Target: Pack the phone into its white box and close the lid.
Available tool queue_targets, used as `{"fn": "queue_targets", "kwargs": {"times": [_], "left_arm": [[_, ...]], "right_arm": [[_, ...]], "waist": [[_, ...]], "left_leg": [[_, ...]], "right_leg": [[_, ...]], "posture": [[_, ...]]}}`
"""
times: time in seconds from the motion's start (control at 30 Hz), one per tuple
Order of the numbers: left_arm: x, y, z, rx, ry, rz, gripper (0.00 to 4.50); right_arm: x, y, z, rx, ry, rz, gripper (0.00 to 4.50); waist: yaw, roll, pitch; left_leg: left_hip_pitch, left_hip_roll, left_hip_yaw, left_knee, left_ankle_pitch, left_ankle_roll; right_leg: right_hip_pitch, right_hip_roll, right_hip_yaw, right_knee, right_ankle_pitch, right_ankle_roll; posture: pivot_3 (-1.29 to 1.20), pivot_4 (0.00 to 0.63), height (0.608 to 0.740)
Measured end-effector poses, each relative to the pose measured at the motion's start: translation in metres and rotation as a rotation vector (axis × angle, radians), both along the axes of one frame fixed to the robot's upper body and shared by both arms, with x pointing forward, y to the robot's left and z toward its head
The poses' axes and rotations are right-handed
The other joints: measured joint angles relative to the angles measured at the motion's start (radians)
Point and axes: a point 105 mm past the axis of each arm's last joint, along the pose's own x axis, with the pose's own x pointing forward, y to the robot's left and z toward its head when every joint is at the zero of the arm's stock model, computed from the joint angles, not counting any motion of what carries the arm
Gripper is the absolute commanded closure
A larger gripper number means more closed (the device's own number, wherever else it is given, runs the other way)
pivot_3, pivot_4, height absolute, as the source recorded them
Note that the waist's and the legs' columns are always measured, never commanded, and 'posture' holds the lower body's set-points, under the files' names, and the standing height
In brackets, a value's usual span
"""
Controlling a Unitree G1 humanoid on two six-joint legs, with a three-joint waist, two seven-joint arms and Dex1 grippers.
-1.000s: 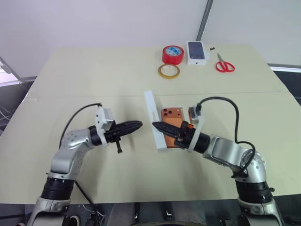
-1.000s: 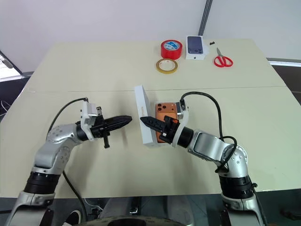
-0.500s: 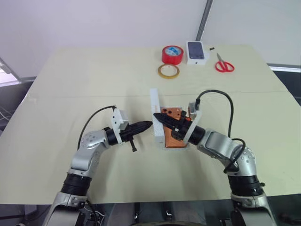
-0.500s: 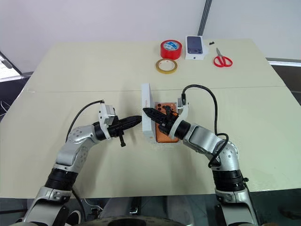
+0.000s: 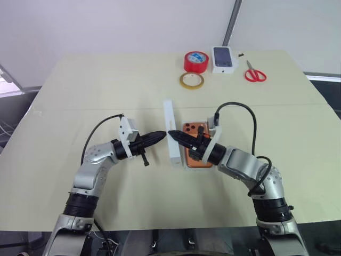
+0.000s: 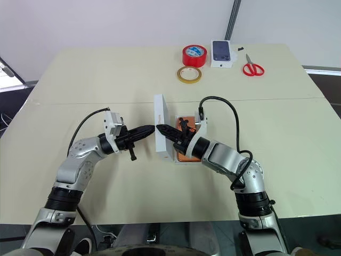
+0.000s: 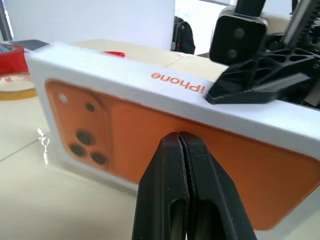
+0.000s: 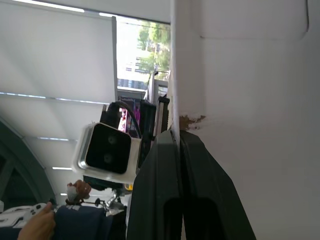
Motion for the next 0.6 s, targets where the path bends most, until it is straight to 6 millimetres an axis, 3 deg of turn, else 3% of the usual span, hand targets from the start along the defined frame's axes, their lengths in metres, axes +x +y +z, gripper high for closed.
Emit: {"fn": "queue_targets", "kwargs": {"times": [0.5,0.6], "left_arm": [[-0.003,-0.009,-0.009,-0.001,0.021,-0.01,4.45],[-0.003,-0.02,-0.02,0.002,0.043,-0.019,4.5]], "right_arm": [[0.006,-0.009,-0.013,-0.075,-0.009,-0.04,4.5],[0.007,-0.017,-0.013,-0.065,-0.006,-0.065,3.61]], "waist": [[0.003,0.0,0.0],[0.004,0.0,0.0]], "left_leg": [[0.0,0.0,0.0,0.0,0.0,0.0],[0.0,0.0,0.0,0.0,0.0,0.0]], "right_leg": [[0.0,0.0,0.0,-0.001,0.0,0.0],[0.001,0.0,0.0,-0.002,0.0,0.0]], "posture": [[0.0,0.15,0.74],[0.0,0.15,0.74]]}}
